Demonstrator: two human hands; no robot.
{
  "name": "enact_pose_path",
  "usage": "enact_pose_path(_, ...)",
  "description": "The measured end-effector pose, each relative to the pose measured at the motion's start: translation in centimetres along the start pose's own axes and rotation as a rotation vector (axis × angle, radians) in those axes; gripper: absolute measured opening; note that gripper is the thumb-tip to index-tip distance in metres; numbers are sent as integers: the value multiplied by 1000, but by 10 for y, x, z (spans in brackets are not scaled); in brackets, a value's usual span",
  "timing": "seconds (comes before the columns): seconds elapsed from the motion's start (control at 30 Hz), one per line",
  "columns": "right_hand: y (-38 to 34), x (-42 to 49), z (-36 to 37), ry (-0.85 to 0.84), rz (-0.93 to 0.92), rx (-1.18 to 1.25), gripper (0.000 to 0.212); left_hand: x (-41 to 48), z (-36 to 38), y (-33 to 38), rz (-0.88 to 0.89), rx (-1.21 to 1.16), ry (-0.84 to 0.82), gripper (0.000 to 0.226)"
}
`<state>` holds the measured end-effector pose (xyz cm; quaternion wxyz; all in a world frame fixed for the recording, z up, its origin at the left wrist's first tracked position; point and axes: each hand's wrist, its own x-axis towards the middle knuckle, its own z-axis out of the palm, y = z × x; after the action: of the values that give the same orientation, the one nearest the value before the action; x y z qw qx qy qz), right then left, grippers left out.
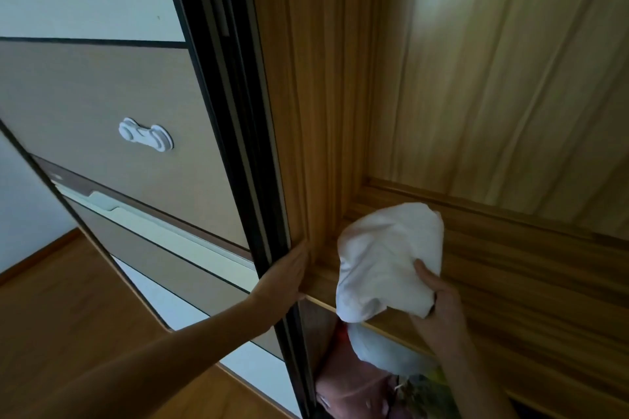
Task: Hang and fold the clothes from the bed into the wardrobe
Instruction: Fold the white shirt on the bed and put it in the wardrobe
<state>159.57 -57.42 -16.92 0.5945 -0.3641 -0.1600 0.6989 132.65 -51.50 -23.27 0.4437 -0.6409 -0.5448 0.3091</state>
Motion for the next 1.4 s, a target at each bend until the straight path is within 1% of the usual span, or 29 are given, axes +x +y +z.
enact_pose_path(0.03,2,6,0,-13,12,13,28,0,-3,4,168,-42,40,76)
enact_pose_path(0.07,2,13,-1,2,10,7,28,-1,-5,3,262,-116,4,83)
enact_pose_path(0.1,3,21,-6,14,3,5,29,-2,-5,0,299,-175,23,84)
enact_pose_path(0.17,6,37,-23,97,-29,-133,36,2,-1,4,258,-390,23,85)
enact_pose_path(0.2,10,46,-36,191,-59,-307,46,2,-4,7,259,-499,9,85)
enact_pose_path(0.23,16,52,-47,274,-85,-532,57,3,-9,11,249,-639,40,87)
enact_pose_path(0.3,34,63,-72,412,-77,-1112,77,7,-22,20,217,-932,133,91)
enact_pose_path(0.33,43,68,-84,471,-73,-1399,85,9,-29,30,231,-987,126,91)
enact_pose_path(0.37,49,70,-92,509,-110,-1650,85,11,-37,45,267,-983,131,91)
enact_pose_path(0.4,53,71,-98,520,-218,-1826,77,14,-43,61,336,-978,97,90)
enact_pose_path(0.43,57,74,-103,484,-339,-1932,66,17,-46,79,401,-948,84,87)
enact_pose_path(0.5,65,75,-109,319,-485,-2042,54,24,-43,101,474,-886,18,79)
enact_pose_path(0.57,73,81,-117,153,-471,-2144,60,34,-30,105,508,-911,-28,74)
enact_pose_path(0.6,79,85,-117,93,-434,-2171,64,39,-23,102,509,-915,-55,72)
enact_pose_path(0.67,90,95,-108,38,-352,-2218,68,49,-8,96,498,-920,-98,73)
enact_pose_path(0.73,96,100,-91,20,-224,-2225,73,58,0,92,479,-917,-139,75)
enact_pose_path(0.77,97,100,-85,4,-169,-2215,75,60,3,95,452,-922,-144,77)
enact_pose_path(0.83,95,99,-81,-28,-134,-2232,75,60,-1,95,427,-978,-123,79)
enact_pose_path(0.9,90,94,-85,3,-200,-2248,73,55,-9,88,399,-1008,-80,78)
enact_pose_path(0.93,88,90,-86,19,-254,-2258,68,51,-13,86,403,-1011,-77,76)
enact_pose_path(0.97,83,83,-84,34,-295,-2254,58,44,-19,80,404,-1023,-108,73)
enact_pose_path(1.03,74,65,-73,18,-422,-2188,31,29,-32,70,365,-1057,-123,65)
enact_pose_path(1.07,73,58,-71,-16,-468,-2134,33,19,-36,67,344,-1085,-110,60)
enact_pose_path(1.1,72,51,-68,-54,-448,-2083,42,9,-40,64,320,-1120,-99,54)
enact_pose_path(1.13,72,44,-66,-75,-445,-2043,47,-2,-44,59,281,-1163,-84,47)
enact_pose_path(1.2,77,29,-61,-110,-434,-2044,44,-28,-47,49,209,-1215,-57,38)
enact_pose_path(1.27,86,12,-55,-160,-355,-2071,41,-60,-51,35,194,-1220,-77,36)
enact_pose_path(1.33,101,-10,-45,-240,-330,-2069,36,-96,-48,24,175,-1244,-190,33)
enact_pose_path(1.4,118,-35,-34,-364,-221,-2084,33,-135,-36,19,163,-1227,-340,31)
